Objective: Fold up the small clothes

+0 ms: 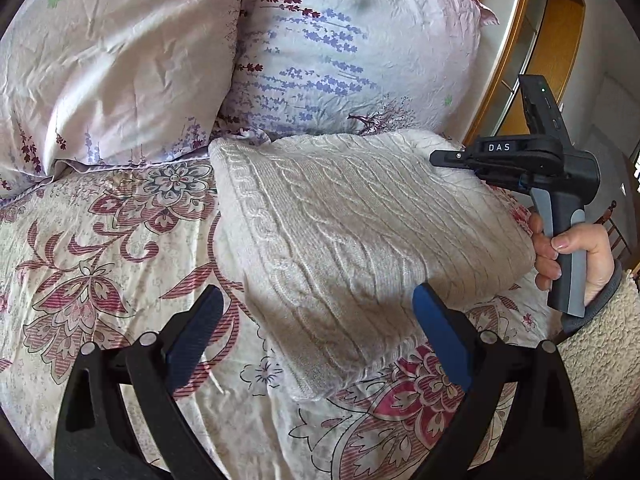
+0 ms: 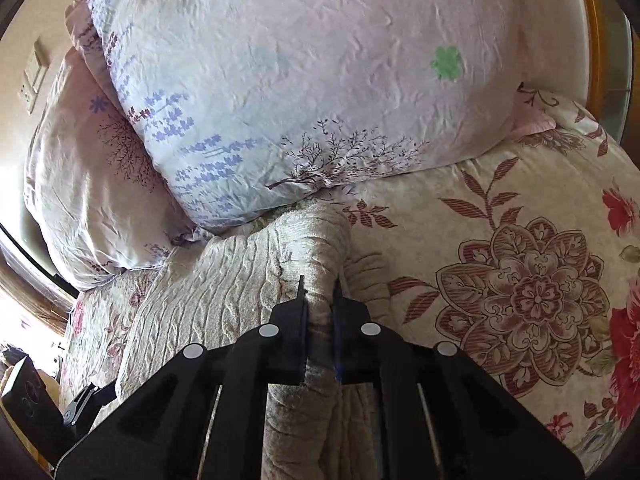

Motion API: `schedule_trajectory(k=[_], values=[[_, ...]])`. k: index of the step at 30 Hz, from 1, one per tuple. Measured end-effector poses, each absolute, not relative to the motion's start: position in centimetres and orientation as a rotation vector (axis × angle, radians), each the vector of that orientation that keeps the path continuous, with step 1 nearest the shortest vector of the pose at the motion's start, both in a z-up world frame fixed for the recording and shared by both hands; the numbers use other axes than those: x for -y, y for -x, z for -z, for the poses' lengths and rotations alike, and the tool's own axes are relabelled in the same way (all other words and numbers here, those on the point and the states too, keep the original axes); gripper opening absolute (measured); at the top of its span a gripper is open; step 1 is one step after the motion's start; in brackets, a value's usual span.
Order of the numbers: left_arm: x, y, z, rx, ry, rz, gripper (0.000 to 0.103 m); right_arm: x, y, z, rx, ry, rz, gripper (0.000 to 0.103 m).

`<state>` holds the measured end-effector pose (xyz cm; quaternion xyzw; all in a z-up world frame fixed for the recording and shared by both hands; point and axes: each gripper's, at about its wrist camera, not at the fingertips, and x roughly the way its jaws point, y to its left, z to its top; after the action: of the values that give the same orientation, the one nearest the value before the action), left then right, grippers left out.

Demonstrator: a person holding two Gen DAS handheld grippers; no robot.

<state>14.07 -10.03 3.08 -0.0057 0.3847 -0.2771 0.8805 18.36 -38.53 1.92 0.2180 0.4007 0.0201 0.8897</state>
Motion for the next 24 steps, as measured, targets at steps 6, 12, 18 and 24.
schedule_trajectory(k=[6,12,18,24], values=[[10.4,-14.1,-3.0,-0.802,-0.019,0.558,0.096,39.3,-18.6,-0.3,-0.858,-0.507,-0.031,0.01],[9.9,-13.9,-3.5,-0.786,-0.009,0.557,0.099,40.4,-15.8,-1.6,-0.819,-0.553,-0.017,0.033],[9.0,-12.5,-4.5,-0.787,-0.038,0.577,0.1,41.8,-11.5,-2.0,-0.795,-0.648,-0.095,0.045],[8.9,-10.5,-3.6,-0.793,-0.131,0.607,0.1,39.7,-11.7,-1.1,-0.845,-0.614,-0.156,0.044]])
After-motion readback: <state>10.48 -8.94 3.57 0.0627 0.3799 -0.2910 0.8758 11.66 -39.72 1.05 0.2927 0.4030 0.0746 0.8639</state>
